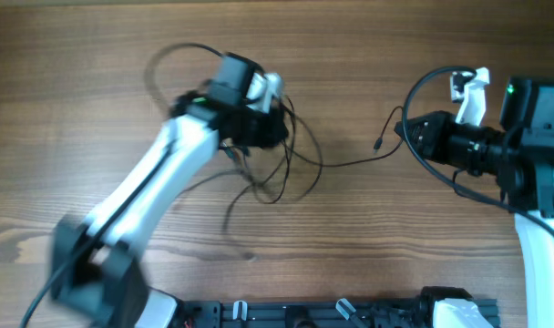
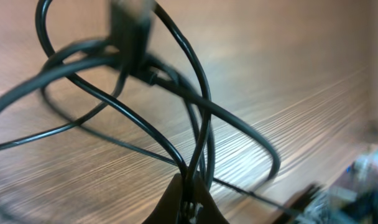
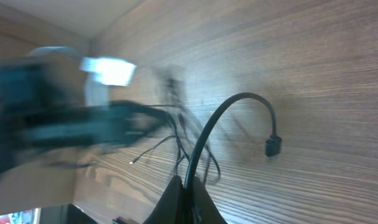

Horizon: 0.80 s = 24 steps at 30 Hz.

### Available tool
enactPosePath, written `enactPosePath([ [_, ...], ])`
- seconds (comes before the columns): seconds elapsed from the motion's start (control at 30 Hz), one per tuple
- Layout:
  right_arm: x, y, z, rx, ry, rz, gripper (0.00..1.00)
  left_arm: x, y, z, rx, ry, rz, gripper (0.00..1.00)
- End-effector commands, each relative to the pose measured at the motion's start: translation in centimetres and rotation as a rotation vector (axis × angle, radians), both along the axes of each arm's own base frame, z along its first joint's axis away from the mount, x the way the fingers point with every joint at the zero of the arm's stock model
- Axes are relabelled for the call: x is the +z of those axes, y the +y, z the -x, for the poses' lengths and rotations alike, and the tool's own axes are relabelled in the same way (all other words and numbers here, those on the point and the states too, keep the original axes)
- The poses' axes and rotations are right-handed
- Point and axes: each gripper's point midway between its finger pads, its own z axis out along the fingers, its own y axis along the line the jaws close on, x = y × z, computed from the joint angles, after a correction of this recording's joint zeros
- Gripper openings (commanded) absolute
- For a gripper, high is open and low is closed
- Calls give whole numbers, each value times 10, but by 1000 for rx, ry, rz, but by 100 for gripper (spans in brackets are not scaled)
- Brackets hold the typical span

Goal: Untangle cables

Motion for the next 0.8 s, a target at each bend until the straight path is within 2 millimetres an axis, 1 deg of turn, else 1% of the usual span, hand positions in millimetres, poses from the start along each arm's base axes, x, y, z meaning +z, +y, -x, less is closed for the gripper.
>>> enactPosePath([
  [0.0,-12,-10,-12,-1,2,89,5,80,33,5,140,-132,97,4],
  [0.03,-23,-18,-15,-30,34,130,6,99,46,6,171,-179,113,4],
  [0.07,-28,-22,-17,-41,52,147,6,108,55,8,192,-202,120,4],
  [0.1,-35,-24,-20,-49,76,160,6,123,73,11,236,-239,127,4],
  [0.17,-46,-24,-26,-45,112,159,9,137,103,17,317,-277,113,4],
  [0.23,-56,-25,-30,-42,145,158,11,142,122,23,356,-291,93,4],
  [0.27,-62,-25,-32,-41,164,157,14,142,130,25,371,-292,81,4],
  [0.33,-71,-25,-36,-38,194,156,33,139,140,28,381,-290,60,4],
  [0.37,-75,-25,-38,-35,205,153,46,140,140,28,369,-293,65,4],
  [0.4,-76,-22,-39,-18,203,144,53,141,138,29,351,-297,79,4],
  [0.43,-72,-13,-40,44,169,111,59,146,131,30,306,-310,113,4],
  [0.47,-61,2,-39,138,109,50,63,151,125,32,276,-315,149,4],
  [0.5,-44,21,-35,249,24,-26,66,156,118,34,243,-317,189,4],
  [0.53,-34,29,-32,304,-26,-57,69,160,112,37,211,-320,220,4],
  [0.57,-20,40,-28,354,-84,-78,72,167,100,43,138,-327,276,4],
  [0.63,-4,53,-23,393,-149,-78,73,172,87,51,54,-330,325,4],
  [0.7,15,76,-14,459,-230,-89,77,172,71,63,-53,-331,358,4],
  [0.77,27,96,-7,521,-293,-92,77,172,61,73,-123,-322,381,4],
])
